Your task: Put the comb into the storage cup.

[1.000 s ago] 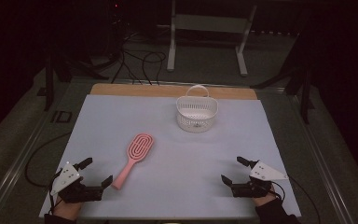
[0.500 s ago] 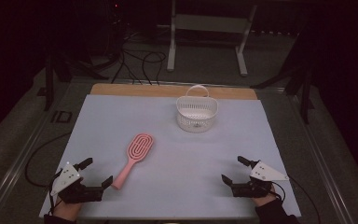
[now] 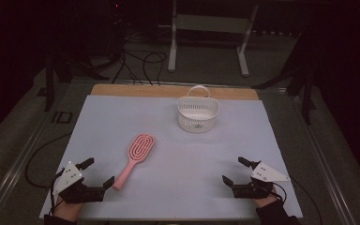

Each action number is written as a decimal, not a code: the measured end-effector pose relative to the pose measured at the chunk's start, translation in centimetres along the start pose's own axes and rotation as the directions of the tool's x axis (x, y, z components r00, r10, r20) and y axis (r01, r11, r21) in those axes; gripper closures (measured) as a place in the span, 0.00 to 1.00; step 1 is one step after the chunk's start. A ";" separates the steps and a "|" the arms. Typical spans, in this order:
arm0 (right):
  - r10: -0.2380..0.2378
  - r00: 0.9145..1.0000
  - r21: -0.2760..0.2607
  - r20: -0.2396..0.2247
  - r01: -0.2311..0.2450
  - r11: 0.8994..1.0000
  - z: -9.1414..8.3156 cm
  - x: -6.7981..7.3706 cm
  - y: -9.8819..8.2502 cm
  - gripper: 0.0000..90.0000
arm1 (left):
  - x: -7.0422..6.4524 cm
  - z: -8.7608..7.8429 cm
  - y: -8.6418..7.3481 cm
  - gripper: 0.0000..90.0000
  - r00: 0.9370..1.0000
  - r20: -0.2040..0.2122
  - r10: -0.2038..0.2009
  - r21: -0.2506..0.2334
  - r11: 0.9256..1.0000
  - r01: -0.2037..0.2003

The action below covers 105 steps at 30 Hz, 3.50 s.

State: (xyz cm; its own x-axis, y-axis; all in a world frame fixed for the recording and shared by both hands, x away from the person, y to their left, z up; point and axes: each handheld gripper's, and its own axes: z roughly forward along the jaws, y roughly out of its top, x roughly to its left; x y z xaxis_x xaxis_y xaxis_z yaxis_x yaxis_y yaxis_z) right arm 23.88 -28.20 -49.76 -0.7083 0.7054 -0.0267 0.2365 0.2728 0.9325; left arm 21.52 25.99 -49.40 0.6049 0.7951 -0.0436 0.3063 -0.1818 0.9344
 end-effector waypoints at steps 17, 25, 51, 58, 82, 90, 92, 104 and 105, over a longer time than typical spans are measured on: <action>0.001 1.000 -0.013 0.005 0.000 1.000 -0.1 0.2 0.2 0.10 | -0.3 0.1 0.8 0.00 1.000 0.020 0.006 0.026 1.000 -0.007; 0.007 1.000 -0.017 0.005 -0.007 1.000 -0.1 0.1 0.2 0.10 | -0.5 -0.3 2.2 0.00 1.000 0.016 0.014 0.032 0.999 -0.015; 0.017 1.000 -0.016 0.005 -0.017 1.000 -0.1 0.1 0.2 0.10 | -0.9 0.3 6.4 0.00 1.000 0.004 0.030 0.184 0.982 -0.030; 0.021 1.000 -0.014 0.004 -0.021 1.000 0.0 0.1 0.2 0.10 | -1.6 1.3 7.8 0.00 0.999 -0.022 0.028 0.228 0.973 -0.022; 0.031 1.000 -0.022 0.001 -0.031 0.999 -0.1 0.0 0.2 0.10 | -3.0 4.3 9.0 0.00 0.999 -0.049 0.021 0.377 0.926 -0.001; 0.029 1.000 -0.020 -0.002 -0.029 0.999 0.0 0.0 0.2 0.10 | -2.7 5.5 8.8 0.00 0.998 -0.066 0.004 0.443 0.896 0.026; 0.029 1.000 -0.020 -0.002 -0.029 0.999 0.0 0.0 0.2 0.10 | -2.6 5.7 8.8 0.00 0.998 -0.061 -0.003 0.456 0.890 0.030; 0.033 0.999 -0.021 -0.005 -0.033 0.999 0.0 0.0 0.2 0.10 | -2.6 7.0 9.0 0.00 0.999 -0.029 -0.024 0.527 0.849 0.036; 0.036 0.999 -0.026 -0.005 -0.036 0.999 -0.1 0.0 0.2 0.10 | -2.6 7.3 9.0 0.00 0.999 -0.024 -0.033 0.541 0.840 0.041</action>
State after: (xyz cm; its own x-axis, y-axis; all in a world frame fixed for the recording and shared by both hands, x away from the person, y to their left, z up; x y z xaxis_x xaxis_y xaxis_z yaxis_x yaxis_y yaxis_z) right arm 23.85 -28.16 -49.53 -0.7030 0.7111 0.0087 0.2442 0.2299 0.9421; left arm 28.09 18.06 -43.48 0.5765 0.8144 -0.0662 0.6797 -0.4331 0.5919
